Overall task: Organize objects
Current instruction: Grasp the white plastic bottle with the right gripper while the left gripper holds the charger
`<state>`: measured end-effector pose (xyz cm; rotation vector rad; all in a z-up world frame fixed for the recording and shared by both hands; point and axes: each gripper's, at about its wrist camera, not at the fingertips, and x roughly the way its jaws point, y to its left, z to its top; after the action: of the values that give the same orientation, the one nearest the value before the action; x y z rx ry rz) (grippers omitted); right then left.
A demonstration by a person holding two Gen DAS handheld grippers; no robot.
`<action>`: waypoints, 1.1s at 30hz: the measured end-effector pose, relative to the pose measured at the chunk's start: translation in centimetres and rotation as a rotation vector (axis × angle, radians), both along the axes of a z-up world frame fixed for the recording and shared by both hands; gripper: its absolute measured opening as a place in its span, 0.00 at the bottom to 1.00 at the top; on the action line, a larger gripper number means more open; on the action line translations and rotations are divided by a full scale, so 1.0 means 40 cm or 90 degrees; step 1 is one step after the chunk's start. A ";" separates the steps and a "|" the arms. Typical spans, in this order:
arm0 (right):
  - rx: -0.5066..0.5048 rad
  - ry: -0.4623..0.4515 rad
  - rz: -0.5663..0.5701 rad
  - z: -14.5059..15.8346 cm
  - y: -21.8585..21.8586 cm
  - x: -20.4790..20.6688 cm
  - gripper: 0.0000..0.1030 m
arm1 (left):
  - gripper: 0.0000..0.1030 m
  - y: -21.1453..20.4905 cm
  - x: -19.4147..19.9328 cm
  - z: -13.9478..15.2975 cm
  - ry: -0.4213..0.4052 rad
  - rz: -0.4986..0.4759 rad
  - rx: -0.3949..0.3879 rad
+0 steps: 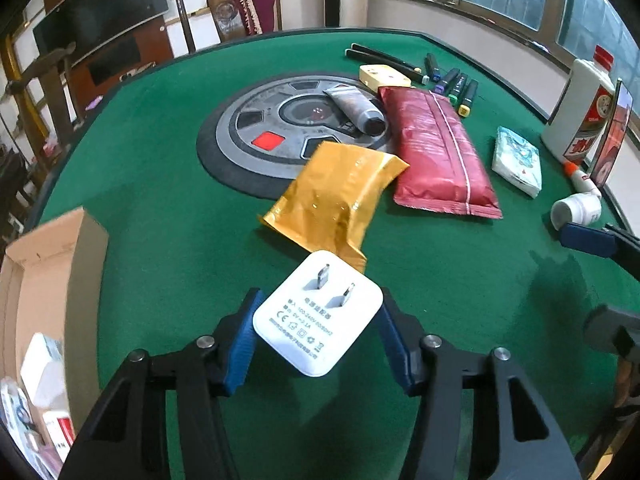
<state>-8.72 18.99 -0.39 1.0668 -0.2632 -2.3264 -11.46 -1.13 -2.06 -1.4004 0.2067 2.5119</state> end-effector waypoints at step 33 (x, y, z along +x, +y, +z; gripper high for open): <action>0.071 -0.016 -0.099 0.053 0.207 0.066 1.00 | 0.52 -0.020 0.079 -0.002 0.031 0.073 0.012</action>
<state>-6.07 27.27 1.72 1.1684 -0.2363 -2.4929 -8.29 -1.94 -2.15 -1.3828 0.1140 2.6355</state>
